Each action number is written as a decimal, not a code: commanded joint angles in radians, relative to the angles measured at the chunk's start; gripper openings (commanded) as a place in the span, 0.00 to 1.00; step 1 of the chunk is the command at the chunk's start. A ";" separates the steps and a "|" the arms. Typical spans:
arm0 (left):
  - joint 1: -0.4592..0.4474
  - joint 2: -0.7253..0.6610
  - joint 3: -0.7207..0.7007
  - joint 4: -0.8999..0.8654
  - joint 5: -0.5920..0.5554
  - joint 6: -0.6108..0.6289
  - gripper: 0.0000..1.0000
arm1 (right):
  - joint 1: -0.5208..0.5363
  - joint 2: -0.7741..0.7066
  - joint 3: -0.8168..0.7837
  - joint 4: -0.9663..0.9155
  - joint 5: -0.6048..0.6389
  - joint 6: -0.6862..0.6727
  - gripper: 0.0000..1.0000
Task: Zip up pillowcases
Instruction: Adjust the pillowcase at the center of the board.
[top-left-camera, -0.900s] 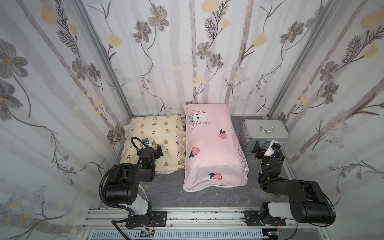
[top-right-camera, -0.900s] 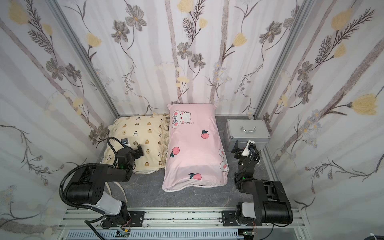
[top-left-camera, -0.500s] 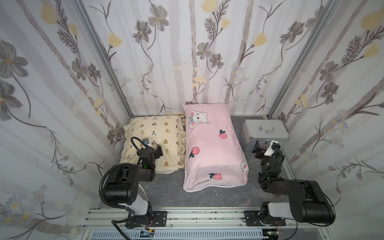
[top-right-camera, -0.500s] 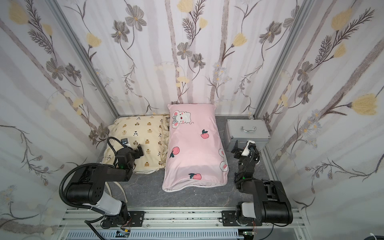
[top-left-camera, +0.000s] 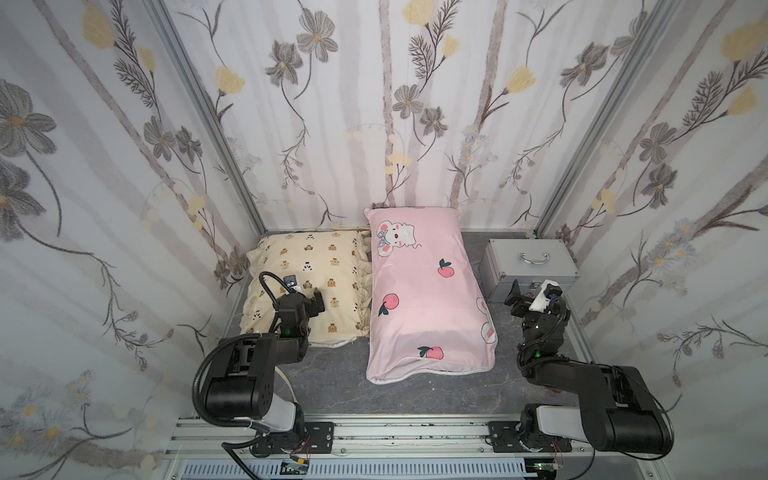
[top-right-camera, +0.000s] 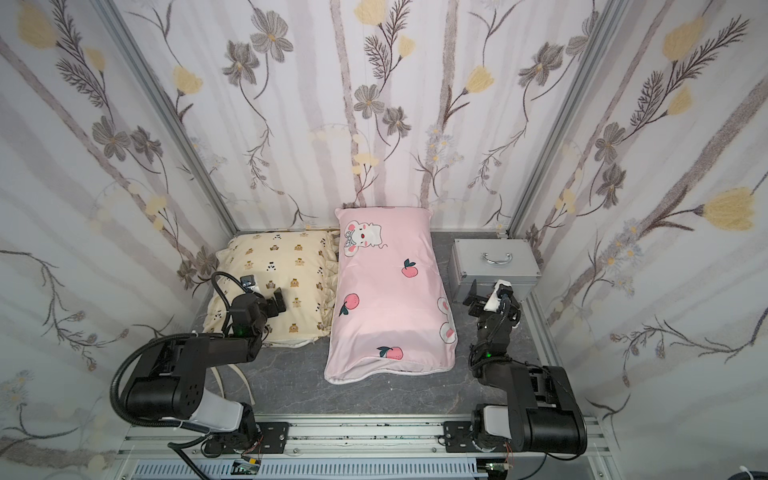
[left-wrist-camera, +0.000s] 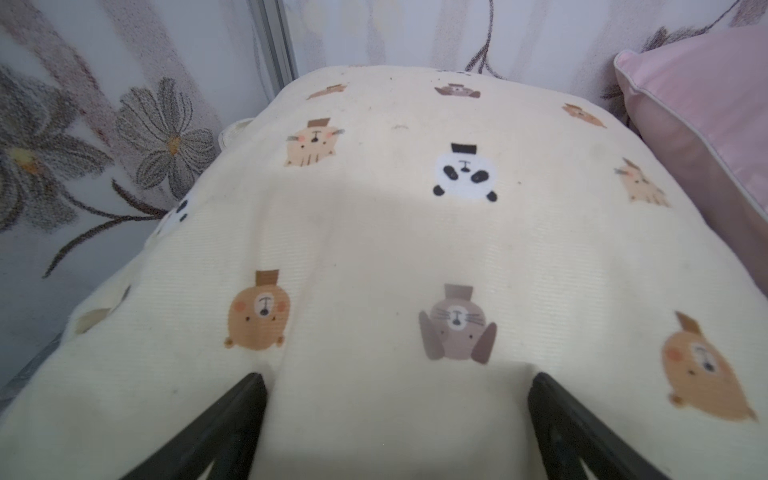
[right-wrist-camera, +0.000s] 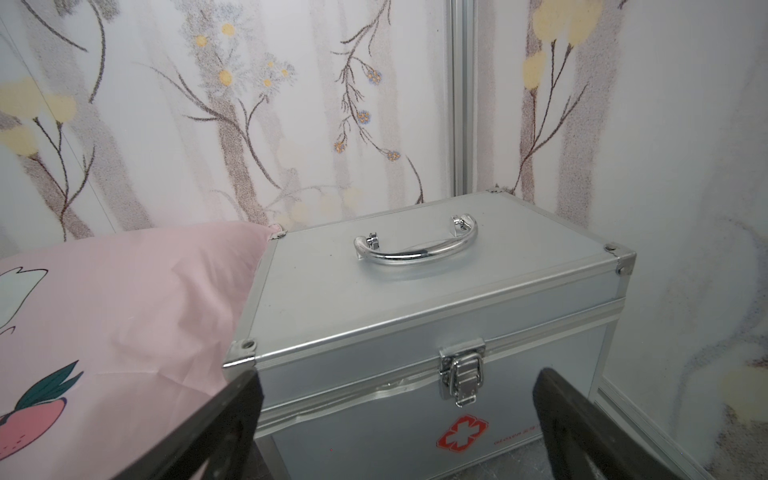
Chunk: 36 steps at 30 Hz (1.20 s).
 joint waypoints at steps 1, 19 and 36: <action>-0.028 -0.261 0.117 -0.359 -0.063 -0.069 1.00 | 0.028 -0.092 0.027 -0.108 0.063 -0.013 1.00; -0.101 -0.401 0.290 -1.178 0.083 -0.435 1.00 | 0.820 0.262 1.075 -1.286 -0.205 0.318 1.00; -0.082 -0.453 0.152 -1.135 0.251 -0.586 0.74 | 0.937 0.662 1.199 -1.422 -0.379 0.410 0.73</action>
